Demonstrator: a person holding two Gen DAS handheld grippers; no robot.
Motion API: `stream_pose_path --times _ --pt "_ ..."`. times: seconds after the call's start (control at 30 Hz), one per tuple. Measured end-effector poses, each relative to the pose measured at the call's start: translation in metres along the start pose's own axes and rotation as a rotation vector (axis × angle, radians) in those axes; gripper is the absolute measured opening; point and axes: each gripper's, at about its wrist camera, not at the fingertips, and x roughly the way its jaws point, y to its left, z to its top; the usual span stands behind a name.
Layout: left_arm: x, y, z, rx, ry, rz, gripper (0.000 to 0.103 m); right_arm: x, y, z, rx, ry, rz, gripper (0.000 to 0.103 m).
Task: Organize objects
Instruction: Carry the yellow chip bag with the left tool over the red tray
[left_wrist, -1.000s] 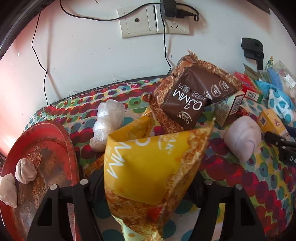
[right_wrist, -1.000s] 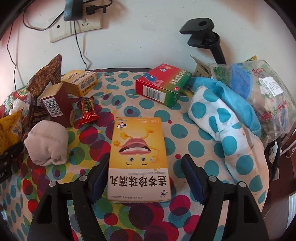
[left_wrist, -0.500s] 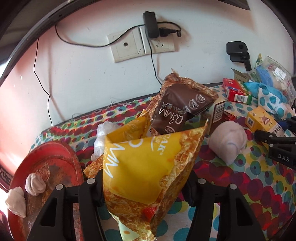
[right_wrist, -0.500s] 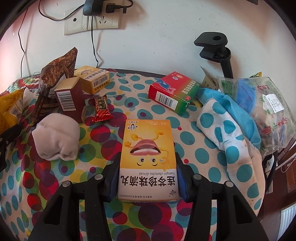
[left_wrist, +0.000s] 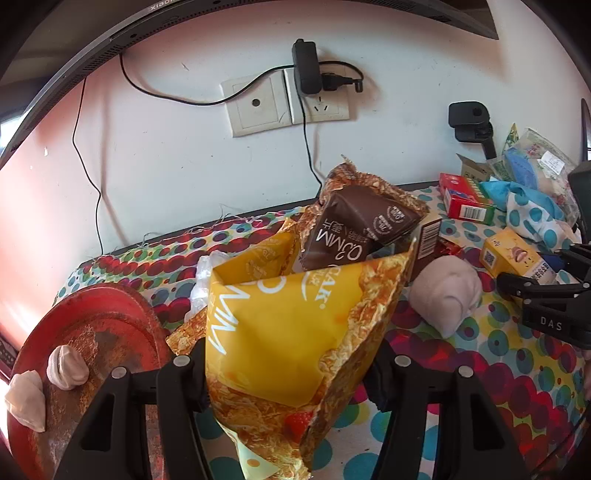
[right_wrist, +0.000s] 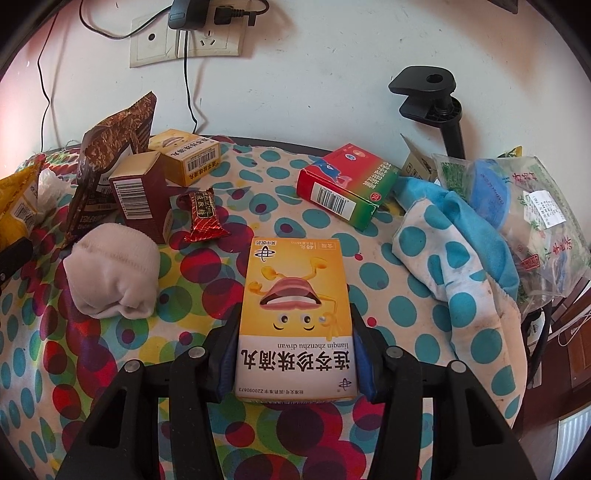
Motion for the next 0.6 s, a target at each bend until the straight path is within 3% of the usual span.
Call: stream_pose_path --times 0.23,0.6 --pt "0.0 -0.001 0.001 0.008 0.001 -0.027 0.062 0.005 -0.017 0.004 -0.003 -0.001 -0.003 0.049" --pt "-0.022 0.006 0.01 -0.005 -0.002 -0.095 0.062 -0.001 -0.003 0.001 -0.002 0.001 -0.002 0.049"
